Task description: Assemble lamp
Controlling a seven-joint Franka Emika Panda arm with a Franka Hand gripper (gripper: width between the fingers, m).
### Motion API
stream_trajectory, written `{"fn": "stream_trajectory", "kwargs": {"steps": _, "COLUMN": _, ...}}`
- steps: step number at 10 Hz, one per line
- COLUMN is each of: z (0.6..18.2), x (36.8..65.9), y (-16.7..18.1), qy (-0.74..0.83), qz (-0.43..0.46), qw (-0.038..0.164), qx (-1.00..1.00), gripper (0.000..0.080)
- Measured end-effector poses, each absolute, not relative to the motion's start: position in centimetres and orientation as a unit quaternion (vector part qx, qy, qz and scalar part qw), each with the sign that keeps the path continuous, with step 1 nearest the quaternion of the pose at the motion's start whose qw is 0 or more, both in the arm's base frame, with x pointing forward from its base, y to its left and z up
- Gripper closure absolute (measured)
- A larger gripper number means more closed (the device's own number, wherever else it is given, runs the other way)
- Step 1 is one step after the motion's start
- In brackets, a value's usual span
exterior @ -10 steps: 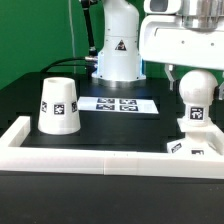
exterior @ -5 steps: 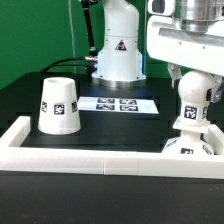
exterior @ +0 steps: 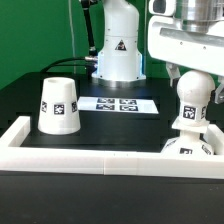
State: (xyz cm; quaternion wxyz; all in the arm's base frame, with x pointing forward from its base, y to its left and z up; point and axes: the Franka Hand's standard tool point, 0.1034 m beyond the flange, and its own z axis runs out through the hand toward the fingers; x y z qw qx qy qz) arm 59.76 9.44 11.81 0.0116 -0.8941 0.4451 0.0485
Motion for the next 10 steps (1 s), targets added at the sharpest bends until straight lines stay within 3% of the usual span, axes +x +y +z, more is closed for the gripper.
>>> {"fn": "stream_trajectory", "kwargs": {"steps": 2, "z": 13.1, "x": 57.8, "y": 11.2, "qy": 0.398, "qz": 0.034, "qw": -0.012, "qx": -0.917, "gripper": 0.01}}
{"fn": "stream_trajectory", "kwargs": {"steps": 4, "z": 13.4, "x": 54.6, "y": 11.3, "qy": 0.369, "qz": 0.016, "qw": -0.003, "qx": -0.929, "gripper": 0.01}}
{"fn": "stream_trajectory", "kwargs": {"steps": 6, "z": 13.2, "x": 52.2, "y": 8.9, "qy": 0.307, "qz": -0.009, "qw": 0.019, "qx": -0.951, "gripper": 0.01}}
{"fn": "stream_trajectory", "kwargs": {"steps": 10, "z": 12.4, "x": 51.7, "y": 3.2, "qy": 0.247, "qz": 0.002, "qw": 0.023, "qx": -0.969, "gripper": 0.01}}
